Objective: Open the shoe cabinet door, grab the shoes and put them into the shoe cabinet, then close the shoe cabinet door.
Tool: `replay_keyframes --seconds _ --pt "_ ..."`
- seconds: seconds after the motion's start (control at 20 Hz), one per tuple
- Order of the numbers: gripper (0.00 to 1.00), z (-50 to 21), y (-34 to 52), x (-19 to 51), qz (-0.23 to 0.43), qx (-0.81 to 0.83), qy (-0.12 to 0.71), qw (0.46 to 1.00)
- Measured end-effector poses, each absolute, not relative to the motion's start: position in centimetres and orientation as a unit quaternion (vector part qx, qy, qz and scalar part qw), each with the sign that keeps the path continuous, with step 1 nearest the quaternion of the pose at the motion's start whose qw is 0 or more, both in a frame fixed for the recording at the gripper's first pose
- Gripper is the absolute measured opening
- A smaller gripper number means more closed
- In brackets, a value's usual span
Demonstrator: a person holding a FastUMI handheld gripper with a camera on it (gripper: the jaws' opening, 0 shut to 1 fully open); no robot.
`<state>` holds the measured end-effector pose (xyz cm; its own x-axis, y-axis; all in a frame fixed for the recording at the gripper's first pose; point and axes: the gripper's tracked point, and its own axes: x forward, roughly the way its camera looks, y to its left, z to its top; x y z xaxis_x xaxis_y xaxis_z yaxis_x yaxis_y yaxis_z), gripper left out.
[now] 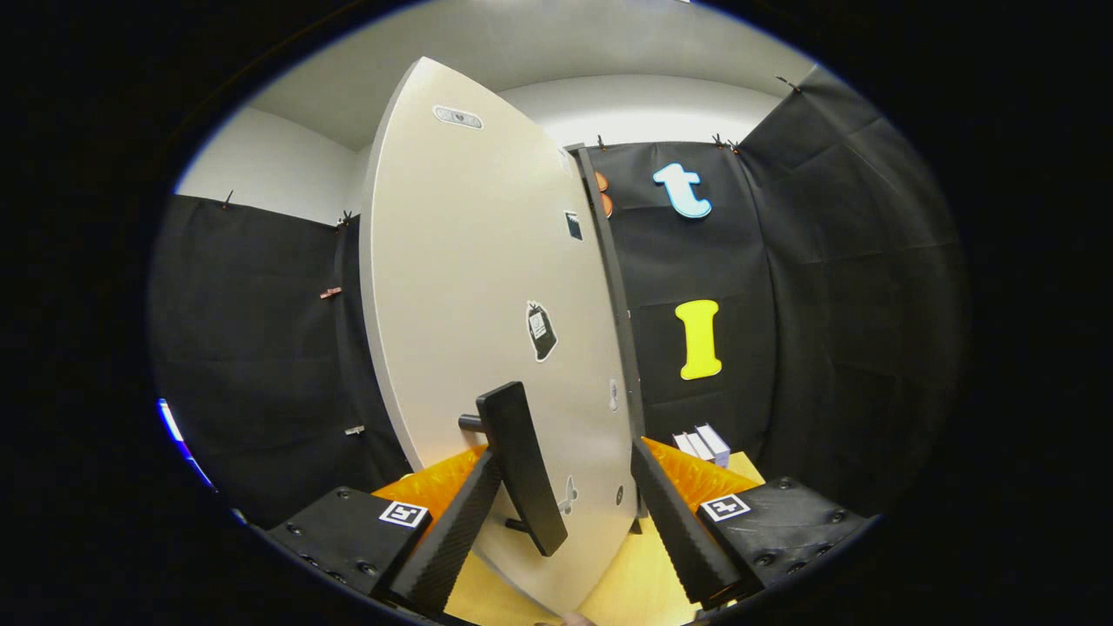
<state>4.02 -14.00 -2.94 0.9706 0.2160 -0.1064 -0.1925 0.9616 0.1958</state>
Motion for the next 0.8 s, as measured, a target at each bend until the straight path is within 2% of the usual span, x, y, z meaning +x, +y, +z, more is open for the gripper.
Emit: replay_keyframes --seconds 0.35,0.8 --pt "0.98 -3.9 -5.0 7.1 0.108 0.086 0.062 0.988" --pt "0.99 -6.5 6.2 14.4 0.119 0.075 0.075 0.987"
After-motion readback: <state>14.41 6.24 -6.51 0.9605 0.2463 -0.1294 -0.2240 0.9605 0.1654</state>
